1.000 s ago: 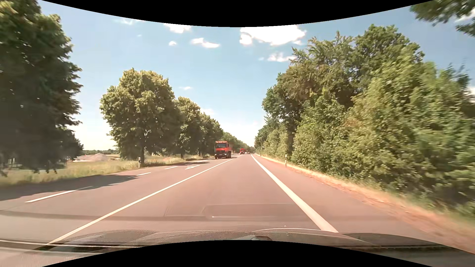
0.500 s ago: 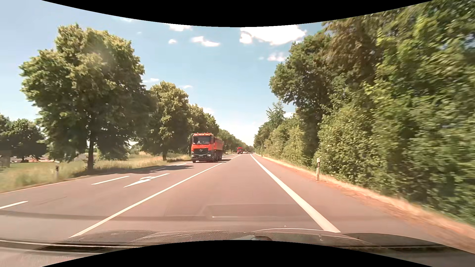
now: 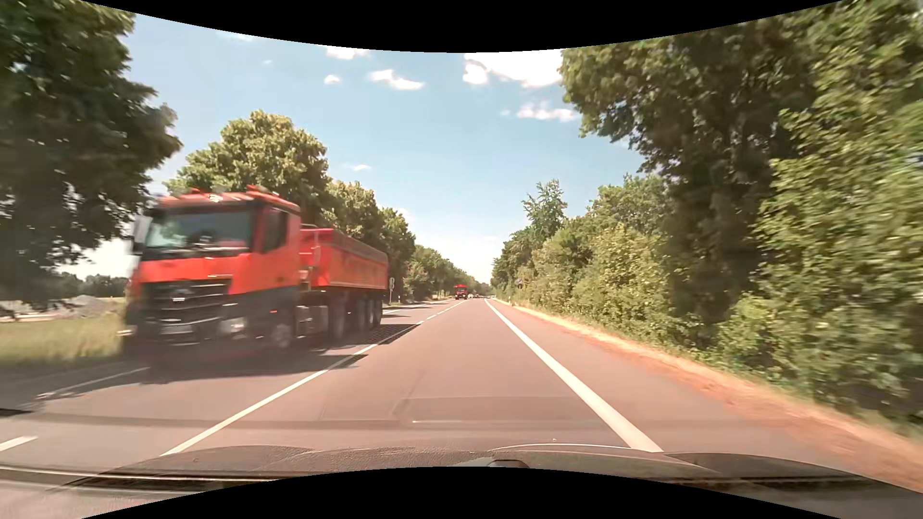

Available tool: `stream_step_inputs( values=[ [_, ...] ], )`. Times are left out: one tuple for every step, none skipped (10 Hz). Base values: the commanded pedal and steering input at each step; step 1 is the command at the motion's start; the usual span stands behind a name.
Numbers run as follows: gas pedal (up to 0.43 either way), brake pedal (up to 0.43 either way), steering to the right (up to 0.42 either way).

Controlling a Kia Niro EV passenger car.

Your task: Follow the waypoints while adhering to traffic rules and regulations

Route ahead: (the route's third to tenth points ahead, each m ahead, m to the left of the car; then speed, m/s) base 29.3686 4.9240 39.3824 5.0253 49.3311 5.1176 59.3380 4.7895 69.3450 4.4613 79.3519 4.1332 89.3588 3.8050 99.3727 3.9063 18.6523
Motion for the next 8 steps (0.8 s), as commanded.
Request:
stream_step_inputs(
  values=[
    [0.248,0.000,0.004],
    [0.248,0.000,0.004],
    [0.248,0.000,0.005],
    [0.248,0.000,0.005],
    [0.248,0.000,0.005],
    [0.248,0.000,0.004],
    [0.248,0.000,0.004],
    [0.248,0.000,0.005]
  ],
)
